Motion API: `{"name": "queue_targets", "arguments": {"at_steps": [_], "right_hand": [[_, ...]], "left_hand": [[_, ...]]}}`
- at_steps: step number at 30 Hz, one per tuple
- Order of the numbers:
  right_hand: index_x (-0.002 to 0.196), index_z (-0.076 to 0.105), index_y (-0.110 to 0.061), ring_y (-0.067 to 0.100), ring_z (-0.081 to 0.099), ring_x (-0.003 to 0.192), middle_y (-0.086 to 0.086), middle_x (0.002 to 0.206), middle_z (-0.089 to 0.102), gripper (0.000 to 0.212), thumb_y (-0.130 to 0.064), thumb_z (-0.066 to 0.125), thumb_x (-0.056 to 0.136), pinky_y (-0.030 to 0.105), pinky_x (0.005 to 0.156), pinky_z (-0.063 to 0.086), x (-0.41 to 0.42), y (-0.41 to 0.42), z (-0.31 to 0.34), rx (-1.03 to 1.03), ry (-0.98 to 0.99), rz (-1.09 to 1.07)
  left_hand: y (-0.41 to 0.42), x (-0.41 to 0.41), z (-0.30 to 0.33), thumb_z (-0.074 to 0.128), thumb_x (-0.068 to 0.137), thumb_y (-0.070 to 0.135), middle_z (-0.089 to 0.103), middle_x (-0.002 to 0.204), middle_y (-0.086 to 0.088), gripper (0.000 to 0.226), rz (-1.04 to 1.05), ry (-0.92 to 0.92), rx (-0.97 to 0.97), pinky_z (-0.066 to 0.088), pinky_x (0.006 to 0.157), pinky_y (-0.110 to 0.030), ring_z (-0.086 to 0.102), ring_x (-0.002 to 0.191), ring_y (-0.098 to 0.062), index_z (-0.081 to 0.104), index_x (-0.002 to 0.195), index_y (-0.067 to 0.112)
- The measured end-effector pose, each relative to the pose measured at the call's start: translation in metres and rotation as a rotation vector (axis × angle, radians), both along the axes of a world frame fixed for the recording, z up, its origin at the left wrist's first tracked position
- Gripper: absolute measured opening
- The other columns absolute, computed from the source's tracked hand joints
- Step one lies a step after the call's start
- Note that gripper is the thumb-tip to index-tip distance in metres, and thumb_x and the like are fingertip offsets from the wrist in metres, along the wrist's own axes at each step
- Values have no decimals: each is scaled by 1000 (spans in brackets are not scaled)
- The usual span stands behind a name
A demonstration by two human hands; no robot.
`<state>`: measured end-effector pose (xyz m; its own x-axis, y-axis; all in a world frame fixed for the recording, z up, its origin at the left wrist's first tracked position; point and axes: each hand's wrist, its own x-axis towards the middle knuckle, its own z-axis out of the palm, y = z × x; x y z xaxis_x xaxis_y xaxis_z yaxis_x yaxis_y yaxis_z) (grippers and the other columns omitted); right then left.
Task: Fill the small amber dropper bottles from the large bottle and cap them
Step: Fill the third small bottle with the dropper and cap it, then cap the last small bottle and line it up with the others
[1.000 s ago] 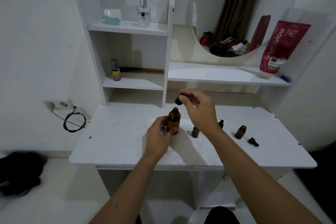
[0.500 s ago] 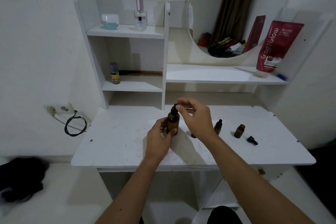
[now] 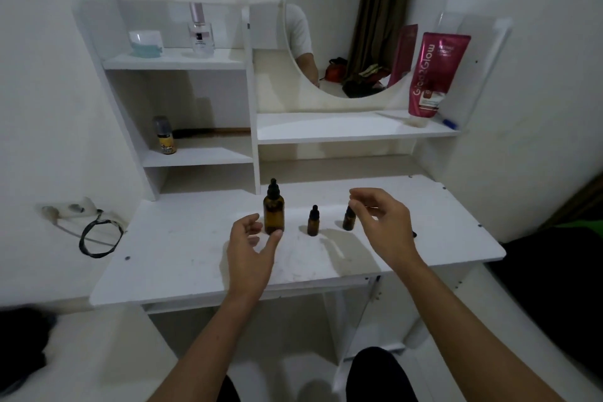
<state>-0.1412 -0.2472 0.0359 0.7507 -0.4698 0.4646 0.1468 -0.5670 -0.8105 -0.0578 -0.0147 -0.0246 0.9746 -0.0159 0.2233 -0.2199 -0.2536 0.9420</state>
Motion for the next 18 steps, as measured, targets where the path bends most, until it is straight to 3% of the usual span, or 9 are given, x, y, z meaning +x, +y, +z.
{"name": "queue_targets", "arguments": {"at_steps": [3, 9, 14, 18], "right_hand": [[112, 77, -18, 8, 75, 93, -6, 104, 78, 18, -12, 74, 96, 27, 88, 61, -27, -38, -16, 43, 22, -98], [107, 77, -21, 8, 71, 88, -6, 102, 76, 16, -12, 75, 94, 16, 84, 54, -63, -91, -45, 34, 121, -280], [114, 77, -14, 15, 66, 94, 2, 108, 69, 24, -20, 80, 90, 17, 83, 49, -61, -115, -70, -55, 286, -286], [113, 77, -14, 17, 66, 96, 3, 107, 68, 25, -26, 79, 91, 34, 91, 54, -52, -120, -76, -123, 328, -313]], "left_hand": [[-18, -18, 4, 78, 88, 32, 65, 113, 10, 40, -57, -29, -35, 52, 80, -16, 64, 99, -11, 56, 122, 27], [-75, -47, 6, 75, 92, 28, 71, 101, 12, 20, -374, -149, 37, 57, 86, -20, 67, 97, -6, 68, 110, 24], [-126, -52, -2, 73, 93, 33, 67, 123, 12, 36, -544, -135, 145, 54, 99, -26, 62, 113, 0, 64, 126, 22], [-161, -49, -10, 73, 93, 38, 53, 147, 5, 64, -563, -94, 281, 45, 112, -34, 51, 132, -9, 46, 148, 21]]}}
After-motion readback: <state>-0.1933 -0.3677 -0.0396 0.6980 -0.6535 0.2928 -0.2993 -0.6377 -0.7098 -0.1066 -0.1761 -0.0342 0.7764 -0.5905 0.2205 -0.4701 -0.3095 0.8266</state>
